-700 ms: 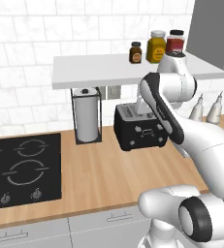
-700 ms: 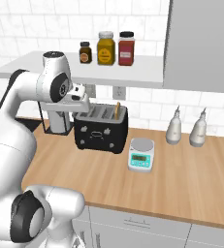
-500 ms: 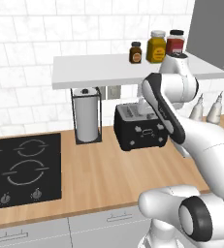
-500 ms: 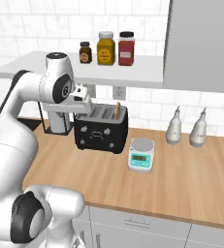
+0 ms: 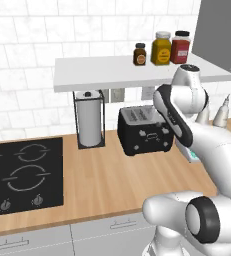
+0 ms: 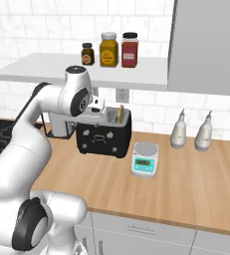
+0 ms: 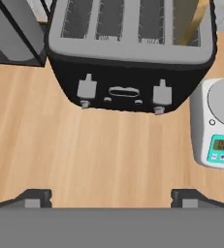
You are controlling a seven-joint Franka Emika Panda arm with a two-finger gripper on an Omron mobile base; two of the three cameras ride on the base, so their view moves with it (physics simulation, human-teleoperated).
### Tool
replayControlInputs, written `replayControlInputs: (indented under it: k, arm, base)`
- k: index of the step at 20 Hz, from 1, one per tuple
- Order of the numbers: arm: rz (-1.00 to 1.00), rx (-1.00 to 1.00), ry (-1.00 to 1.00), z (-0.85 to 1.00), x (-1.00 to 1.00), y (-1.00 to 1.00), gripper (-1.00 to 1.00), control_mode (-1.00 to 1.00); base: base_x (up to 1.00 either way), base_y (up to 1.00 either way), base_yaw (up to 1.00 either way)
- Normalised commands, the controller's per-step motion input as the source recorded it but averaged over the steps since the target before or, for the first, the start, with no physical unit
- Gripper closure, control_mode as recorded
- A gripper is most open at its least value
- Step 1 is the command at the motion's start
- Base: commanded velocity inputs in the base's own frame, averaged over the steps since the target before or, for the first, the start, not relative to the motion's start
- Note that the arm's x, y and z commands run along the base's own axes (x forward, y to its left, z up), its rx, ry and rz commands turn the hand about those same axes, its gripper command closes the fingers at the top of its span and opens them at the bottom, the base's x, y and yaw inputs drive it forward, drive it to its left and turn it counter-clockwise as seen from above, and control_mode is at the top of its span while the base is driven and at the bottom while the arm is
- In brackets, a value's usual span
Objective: Start the toaster. Once the lever pops up, take the bread to the plate on the dining counter.
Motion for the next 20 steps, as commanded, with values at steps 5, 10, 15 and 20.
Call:
replayControlInputs:
  k: [5,10,15,20]
  arm:
    - [-0.01,0.00,-0.04,-0.56,0.37,-0.47,-1.00,-1.00]
    - [0.00,0.00,-0.07,-0.23,0.06,-0.12,1.00,-1.00]
    - [0.00,0.03,-0.02,-0.10,0.42,-0.32,1.00,-1.00]
    - [0.00,0.00,0.00,-0.26,0.76,-0.52,1.00,-1.00]
  base:
    - [0.00,0.00,0.00]
    - [0.00,0.00,0.00]
    - [0.00,0.00,0.00]
    - [0.00,0.00,0.00]
